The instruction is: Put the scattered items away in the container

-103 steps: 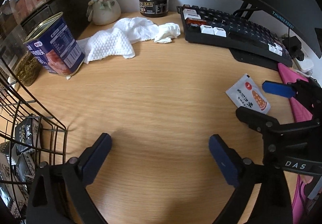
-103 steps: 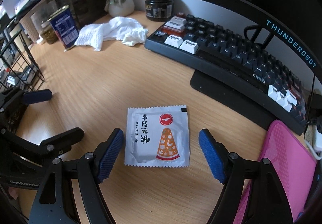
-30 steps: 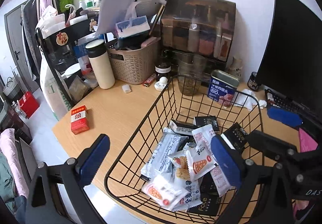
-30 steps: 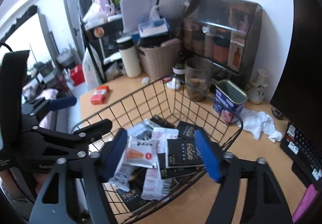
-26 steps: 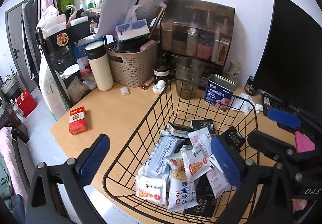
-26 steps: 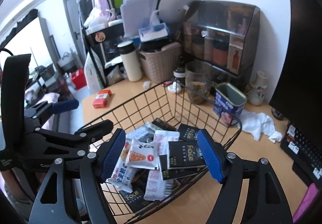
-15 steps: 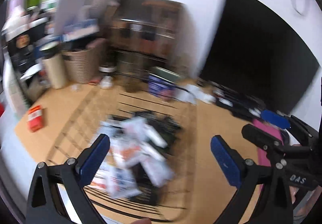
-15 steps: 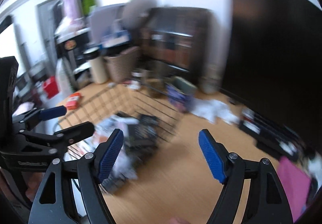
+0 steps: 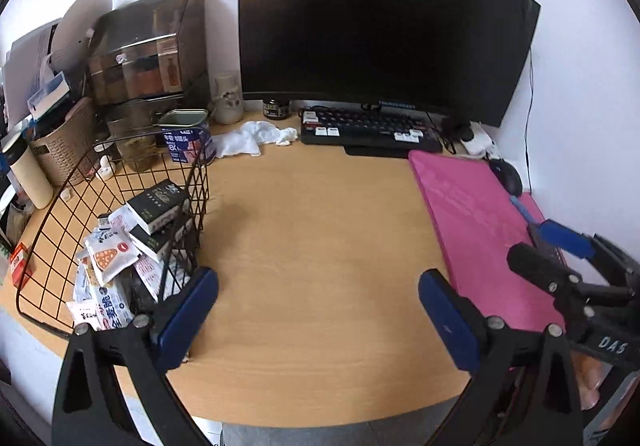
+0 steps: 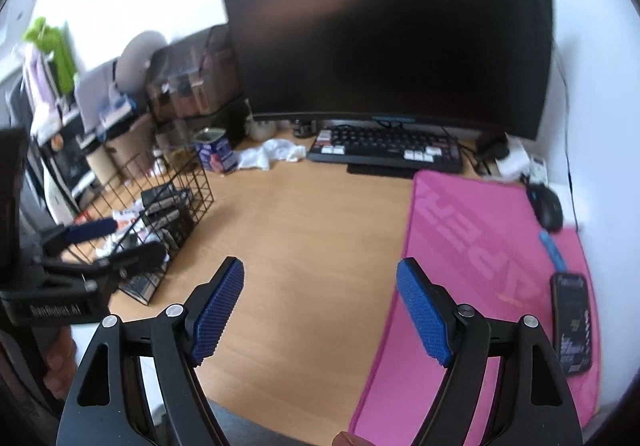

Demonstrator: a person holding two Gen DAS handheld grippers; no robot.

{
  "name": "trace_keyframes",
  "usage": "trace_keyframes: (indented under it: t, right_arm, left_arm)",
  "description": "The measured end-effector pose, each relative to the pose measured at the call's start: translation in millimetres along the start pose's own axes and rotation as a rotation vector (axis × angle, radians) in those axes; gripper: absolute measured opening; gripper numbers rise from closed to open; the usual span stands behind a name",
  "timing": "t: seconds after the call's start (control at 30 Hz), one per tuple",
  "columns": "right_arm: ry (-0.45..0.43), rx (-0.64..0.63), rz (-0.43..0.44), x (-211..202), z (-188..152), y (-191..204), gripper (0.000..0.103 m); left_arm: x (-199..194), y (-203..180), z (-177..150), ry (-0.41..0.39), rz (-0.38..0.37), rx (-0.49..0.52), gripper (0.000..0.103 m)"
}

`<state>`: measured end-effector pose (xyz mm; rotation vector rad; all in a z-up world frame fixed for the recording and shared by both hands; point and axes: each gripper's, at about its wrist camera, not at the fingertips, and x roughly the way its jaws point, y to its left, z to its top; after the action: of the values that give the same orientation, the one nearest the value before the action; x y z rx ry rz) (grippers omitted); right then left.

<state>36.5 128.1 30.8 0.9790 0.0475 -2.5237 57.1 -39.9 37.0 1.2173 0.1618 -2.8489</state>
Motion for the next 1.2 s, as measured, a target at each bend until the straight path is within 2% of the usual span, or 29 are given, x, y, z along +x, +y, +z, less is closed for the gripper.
trace_keyframes:
  t: [0.07,0.13,0.23,0.37,0.63,0.83,1.0,1.2]
  right_arm:
    - [-0.009,-0.023,0.019,-5,3,0,0.085]
    - [-0.043,-0.016,0.000,-9,4,-3,0.091]
    - [-0.031,0.003,0.010,-6,5,-8,0.091]
    - [-0.023,0.021,0.004,0,6,-10,0.091]
    - [-0.002,0.005,0.014,12,4,-5,0.091]
    - [0.013,0.006,0.024,18,2,-7,0.091]
    - [0.011,0.005,0.031,16,2,-7,0.091]
    - [0.005,0.001,0.038,13,2,-5,0.091]
  left_arm:
    - [-3,-4,-1,-0.012,0.004,0.006,0.100]
    - [-4,-6,0,-0.019,0.006,0.010,0.100]
    - [-3,-2,0,-0.030,0.028,0.008,0.100]
    - [6,6,-1,-0.010,0.017,-0.011,0.100]
    - [14,13,0,0.001,0.042,-0.019,0.100]
    - [20,5,0,0.004,0.115,0.029,0.100]
    - [18,6,0,0.004,0.080,0.009,0.100]
    - [15,5,0,-0.001,0.088,0.015,0.100]
